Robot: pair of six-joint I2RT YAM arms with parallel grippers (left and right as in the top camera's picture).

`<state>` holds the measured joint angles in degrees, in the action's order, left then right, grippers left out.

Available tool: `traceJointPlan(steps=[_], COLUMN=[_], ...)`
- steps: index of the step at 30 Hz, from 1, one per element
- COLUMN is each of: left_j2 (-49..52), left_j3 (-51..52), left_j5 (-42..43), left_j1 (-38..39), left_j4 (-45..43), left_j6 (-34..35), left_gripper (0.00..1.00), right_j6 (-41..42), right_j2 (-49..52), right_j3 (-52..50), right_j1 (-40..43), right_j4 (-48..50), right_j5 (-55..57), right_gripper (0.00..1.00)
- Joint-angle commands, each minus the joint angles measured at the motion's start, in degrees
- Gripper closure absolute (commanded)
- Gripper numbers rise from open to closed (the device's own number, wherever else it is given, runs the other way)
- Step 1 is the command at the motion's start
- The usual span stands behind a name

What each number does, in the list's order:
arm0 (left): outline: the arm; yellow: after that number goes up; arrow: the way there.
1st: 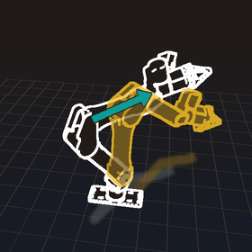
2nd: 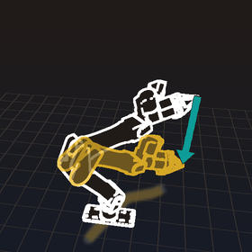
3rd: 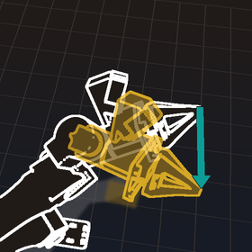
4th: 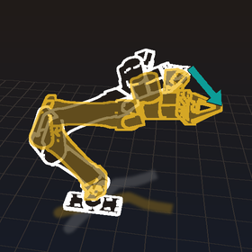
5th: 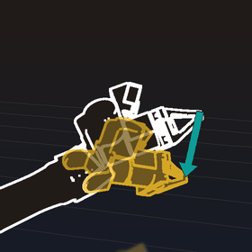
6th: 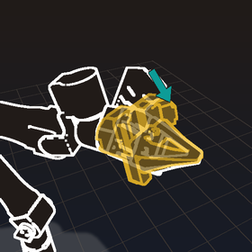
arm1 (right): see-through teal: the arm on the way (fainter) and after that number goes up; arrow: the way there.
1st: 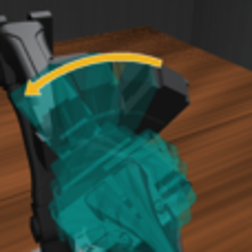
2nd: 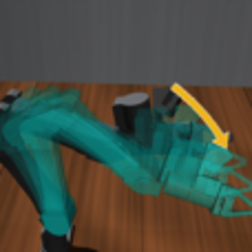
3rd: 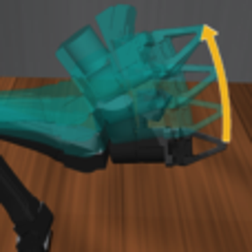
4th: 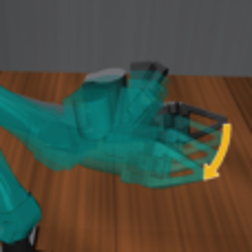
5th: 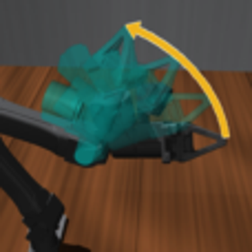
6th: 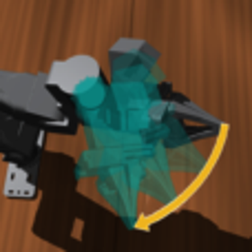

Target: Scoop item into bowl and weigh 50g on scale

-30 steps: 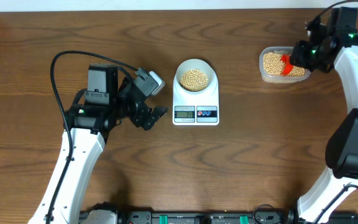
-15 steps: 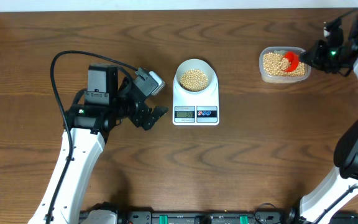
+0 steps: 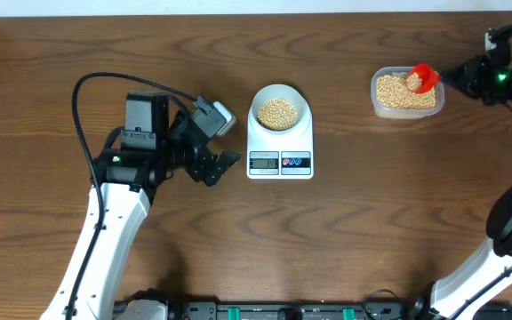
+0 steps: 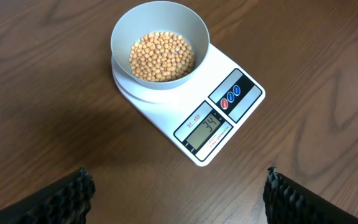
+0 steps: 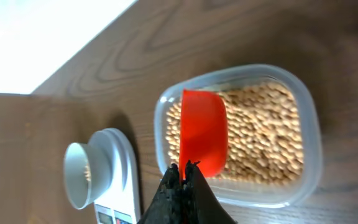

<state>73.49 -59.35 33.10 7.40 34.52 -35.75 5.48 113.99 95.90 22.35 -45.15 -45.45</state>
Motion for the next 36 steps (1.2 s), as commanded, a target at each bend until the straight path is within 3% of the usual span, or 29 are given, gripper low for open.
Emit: traceJointPlan(steps=[1, 16, 36], left_j2=[-0.13, -0.13, -0.13], left_j3=[0.39, 0.39, 0.39], left_j5=[0.74, 0.74, 0.74], left_j1=[0.07, 0.07, 0.07], left_j4=[0.09, 0.11, 0.09], left_j6=[0.7, 0.7, 0.7], left_gripper=[0.1, 0.11, 0.11], right_j6=[0.04, 0.07, 1.33], right_j2=[0.13, 0.13, 0.13], right_j3=[-0.07, -0.07, -0.07], right_j1=[0.2, -3.87, -18.21], right_j4=[1.11, 5.53, 12.9], right_j5=[-7.58, -15.93, -16.28], right_gripper=[0.99, 0.99, 0.99])
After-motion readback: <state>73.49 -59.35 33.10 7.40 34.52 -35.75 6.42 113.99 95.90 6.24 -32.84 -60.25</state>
